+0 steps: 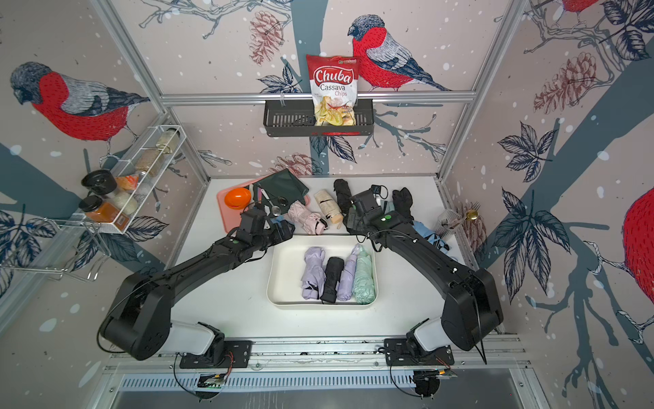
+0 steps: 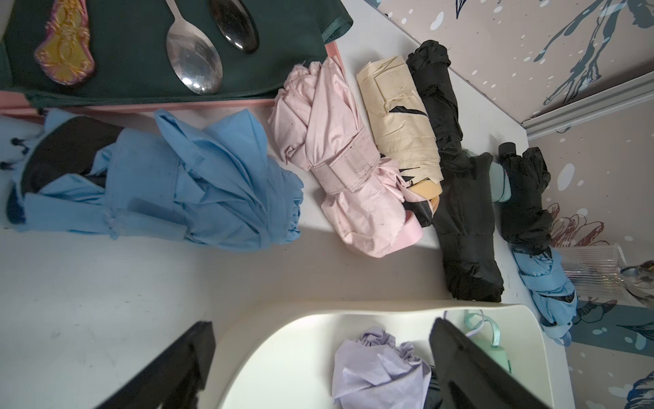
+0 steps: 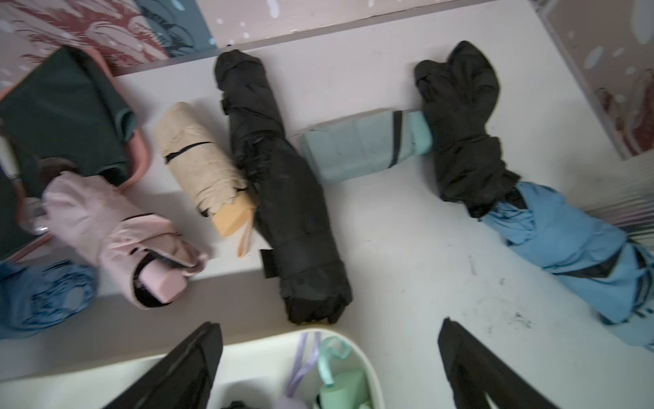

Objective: Put the umbrella into the storage box
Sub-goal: Place the umbrella in the storage box, then pick up the umbrella from the center of the board.

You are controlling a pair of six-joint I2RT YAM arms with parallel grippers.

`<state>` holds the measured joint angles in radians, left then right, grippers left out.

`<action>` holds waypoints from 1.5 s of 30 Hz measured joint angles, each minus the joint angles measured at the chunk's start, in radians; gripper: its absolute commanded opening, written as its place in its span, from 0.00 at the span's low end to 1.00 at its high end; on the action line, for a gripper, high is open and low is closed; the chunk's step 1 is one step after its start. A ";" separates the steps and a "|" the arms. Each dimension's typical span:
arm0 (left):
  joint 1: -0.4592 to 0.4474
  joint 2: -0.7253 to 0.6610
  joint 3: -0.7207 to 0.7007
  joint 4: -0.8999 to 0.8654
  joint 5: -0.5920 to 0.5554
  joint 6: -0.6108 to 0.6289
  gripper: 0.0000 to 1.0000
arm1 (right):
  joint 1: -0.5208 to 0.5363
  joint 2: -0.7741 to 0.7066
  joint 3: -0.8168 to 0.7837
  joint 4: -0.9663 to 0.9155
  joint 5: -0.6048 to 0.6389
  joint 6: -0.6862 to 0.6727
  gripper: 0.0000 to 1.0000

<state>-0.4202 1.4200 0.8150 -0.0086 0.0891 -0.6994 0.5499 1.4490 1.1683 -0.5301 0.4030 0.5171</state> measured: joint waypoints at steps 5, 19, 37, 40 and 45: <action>0.000 -0.021 -0.003 0.003 -0.012 0.001 0.99 | -0.194 -0.037 -0.097 0.063 0.004 -0.079 1.00; 0.000 -0.035 -0.016 0.004 -0.032 0.002 0.99 | -0.533 -0.082 -0.253 0.232 -0.024 -0.231 1.00; 0.000 -0.007 -0.016 0.024 -0.032 0.019 0.99 | -0.636 0.132 -0.180 0.332 -0.224 -0.360 1.00; 0.000 0.000 -0.016 0.024 -0.031 0.020 0.99 | -0.648 0.175 -0.154 0.335 -0.249 -0.366 1.00; 0.000 0.005 -0.016 0.024 -0.030 0.019 0.99 | -0.660 0.215 -0.142 0.335 -0.279 -0.383 1.00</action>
<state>-0.4202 1.4250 0.7986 0.0158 0.0593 -0.6800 -0.1101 1.6642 1.0264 -0.1951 0.1242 0.1341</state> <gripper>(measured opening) 0.988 0.997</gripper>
